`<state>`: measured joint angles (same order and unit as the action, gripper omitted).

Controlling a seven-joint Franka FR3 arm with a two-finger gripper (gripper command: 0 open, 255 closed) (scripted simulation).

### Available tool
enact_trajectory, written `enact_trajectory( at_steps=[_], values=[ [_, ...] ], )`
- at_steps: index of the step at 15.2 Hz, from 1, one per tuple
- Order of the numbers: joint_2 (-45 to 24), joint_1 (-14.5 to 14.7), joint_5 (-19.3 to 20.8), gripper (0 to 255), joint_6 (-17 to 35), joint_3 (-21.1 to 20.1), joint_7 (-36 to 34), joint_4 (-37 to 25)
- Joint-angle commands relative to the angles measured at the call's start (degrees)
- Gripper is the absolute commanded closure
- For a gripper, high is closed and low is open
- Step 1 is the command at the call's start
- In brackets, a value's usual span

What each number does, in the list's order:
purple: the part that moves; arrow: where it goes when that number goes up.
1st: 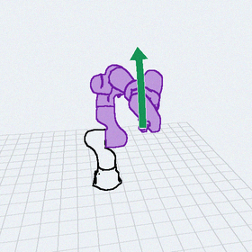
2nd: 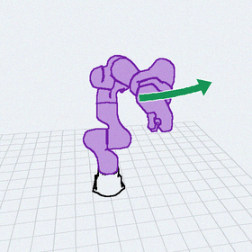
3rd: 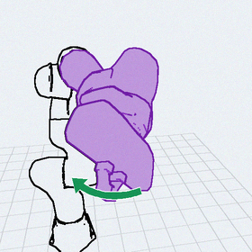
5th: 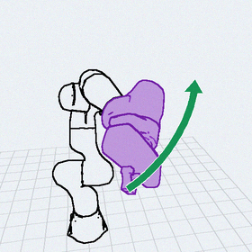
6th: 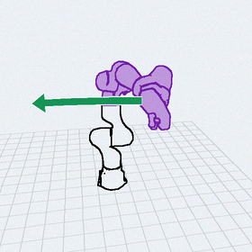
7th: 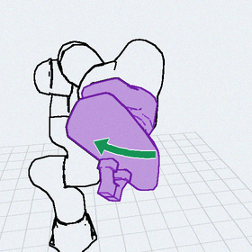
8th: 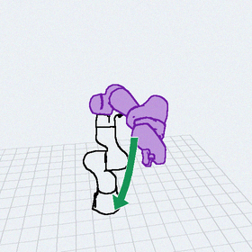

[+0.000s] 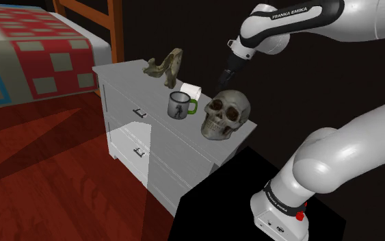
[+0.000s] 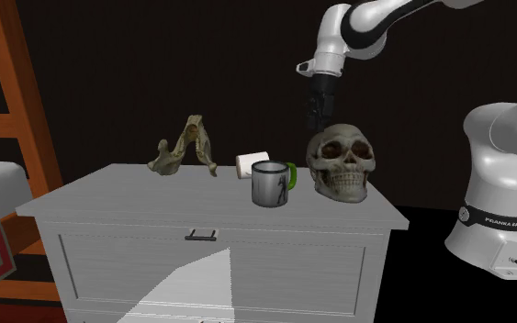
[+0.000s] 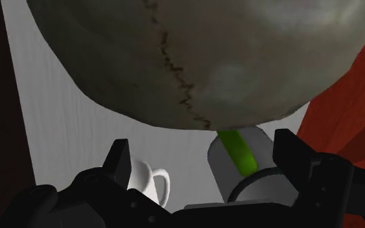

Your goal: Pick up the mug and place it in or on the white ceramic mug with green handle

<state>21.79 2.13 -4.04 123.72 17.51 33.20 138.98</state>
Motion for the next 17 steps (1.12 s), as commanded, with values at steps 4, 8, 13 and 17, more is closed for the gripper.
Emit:
enact_trajectory(
  at_steps=[4, 8, 13, 17],
  values=[
    [-10.95, 2.18, -5.08, 0, 7.53, 4.66, 11.98, -4.57],
    [-20.38, 3.13, -12.18, 0, 11.06, 7.02, 22.71, -10.27],
    [-32.42, 1.44, -22.15, 0, 12.55, 6.76, 35.64, -19.67],
    [-35.96, 0.58, -24.96, 0, 14.07, 5.59, 38.28, -21.30]
  ],
)
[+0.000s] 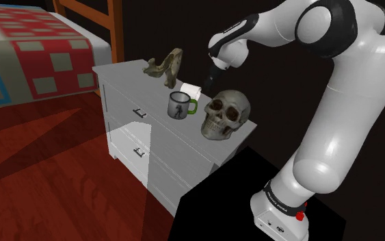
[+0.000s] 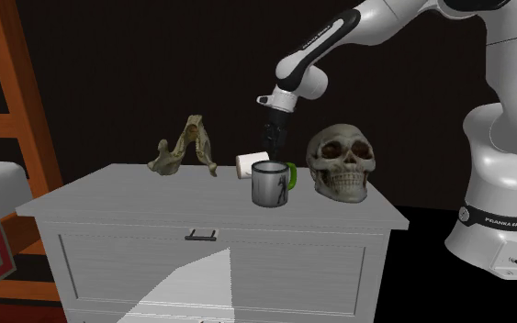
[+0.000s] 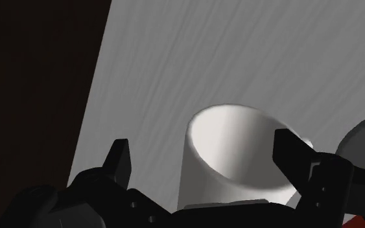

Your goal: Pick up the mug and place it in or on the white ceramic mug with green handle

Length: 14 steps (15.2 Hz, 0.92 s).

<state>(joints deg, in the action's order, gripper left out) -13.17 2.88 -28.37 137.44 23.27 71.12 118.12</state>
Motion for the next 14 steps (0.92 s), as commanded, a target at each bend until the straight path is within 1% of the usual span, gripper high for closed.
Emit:
enact_trajectory(
  at_steps=[1, 5, 12, 13, 14],
  values=[
    [-1.61, -0.23, -1.16, 0, 0.84, -0.40, 0.69, -0.47],
    [-3.84, -0.49, -3.04, 0, 2.52, -1.26, 1.89, -0.71],
    [-3.84, -0.50, -3.04, 0, 2.52, -1.27, 1.88, -0.71],
    [-3.84, -0.50, -3.04, 255, 2.52, -1.27, 1.89, -0.71],
    [-3.84, -0.50, -3.04, 255, 2.52, -1.27, 1.88, -0.72]
  ],
)
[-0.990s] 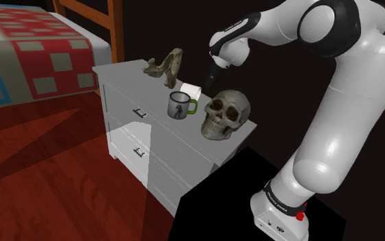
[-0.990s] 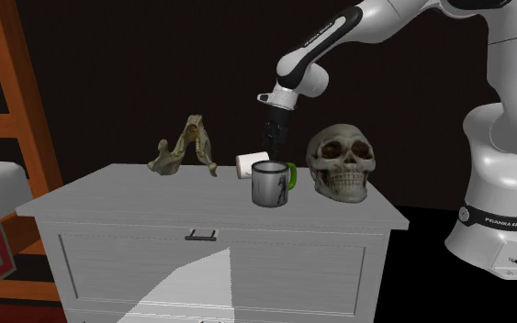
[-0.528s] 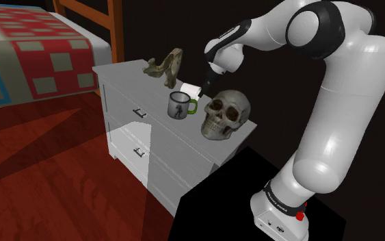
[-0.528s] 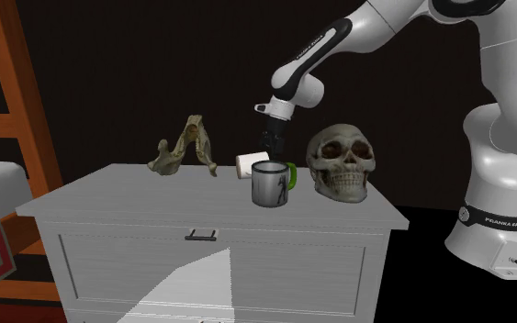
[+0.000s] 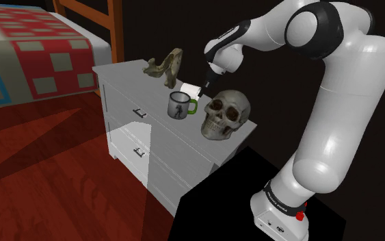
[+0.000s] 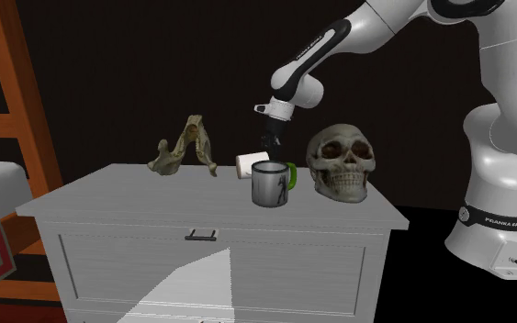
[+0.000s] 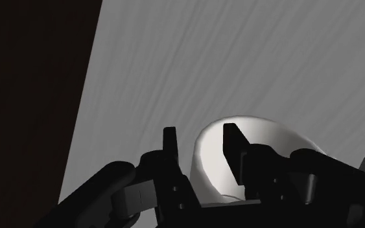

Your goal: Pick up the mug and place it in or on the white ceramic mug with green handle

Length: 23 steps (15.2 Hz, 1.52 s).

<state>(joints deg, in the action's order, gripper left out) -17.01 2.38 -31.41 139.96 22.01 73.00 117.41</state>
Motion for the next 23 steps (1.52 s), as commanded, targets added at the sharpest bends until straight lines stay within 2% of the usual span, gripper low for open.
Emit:
enact_trajectory(
  at_steps=[1, 8, 23],
  values=[
    [0.00, 0.00, 0.00, 255, 0.00, 0.00, 0.00, 0.00],
    [0.00, 0.00, 0.00, 255, 0.00, 0.00, 0.00, 0.00],
    [6.71, 1.48, 7.26, 255, -8.38, 2.34, -6.64, -3.26]
  ],
)
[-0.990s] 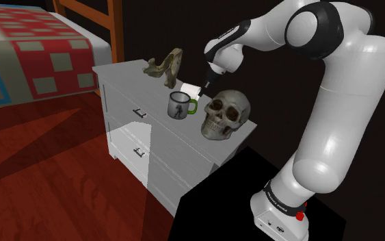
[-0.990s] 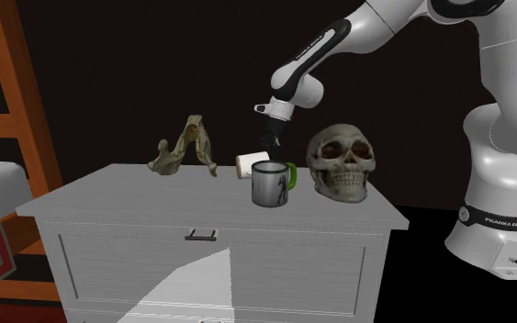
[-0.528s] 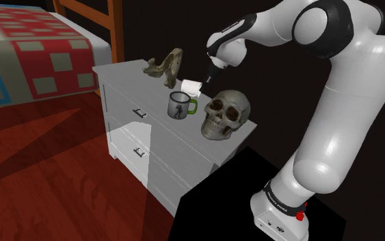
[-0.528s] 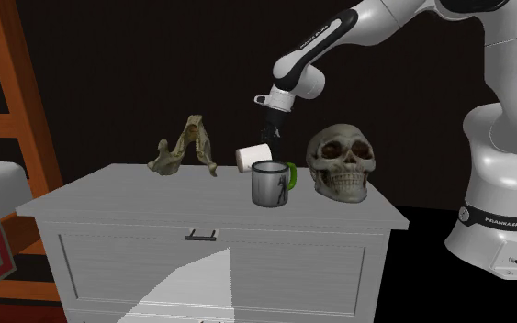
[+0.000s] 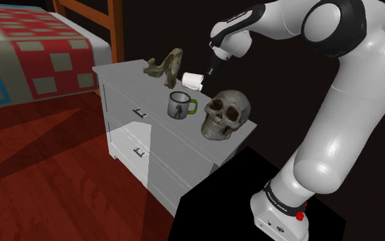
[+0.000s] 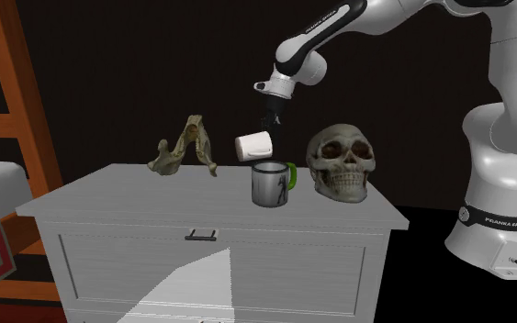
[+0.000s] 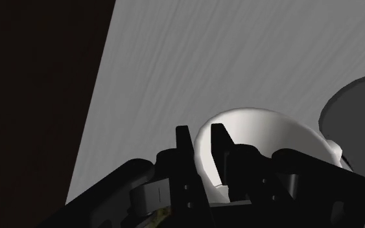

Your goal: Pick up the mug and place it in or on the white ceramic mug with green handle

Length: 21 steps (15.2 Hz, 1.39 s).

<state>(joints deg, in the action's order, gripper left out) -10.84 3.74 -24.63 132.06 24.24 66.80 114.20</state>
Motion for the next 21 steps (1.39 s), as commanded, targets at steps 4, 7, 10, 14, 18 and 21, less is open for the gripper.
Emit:
enact_trajectory(
  at_steps=[4, 7, 10, 14, 18, 21],
  values=[
    [1.96, 0.31, 2.03, 255, -2.92, 0.45, -1.94, -1.44],
    [2.91, 0.41, 3.07, 255, -4.80, 0.65, -2.99, -2.63],
    [3.76, 0.48, 4.00, 255, -6.72, 0.80, -3.97, -3.94],
    [4.72, 0.54, 5.09, 255, -9.35, 0.97, -5.17, -5.88],
    [5.40, 0.56, 5.89, 255, -11.71, 1.08, -6.12, -7.75],
    [11.50, 2.75, 9.16, 255, -8.93, -0.24, -10.22, -0.53]
  ],
)
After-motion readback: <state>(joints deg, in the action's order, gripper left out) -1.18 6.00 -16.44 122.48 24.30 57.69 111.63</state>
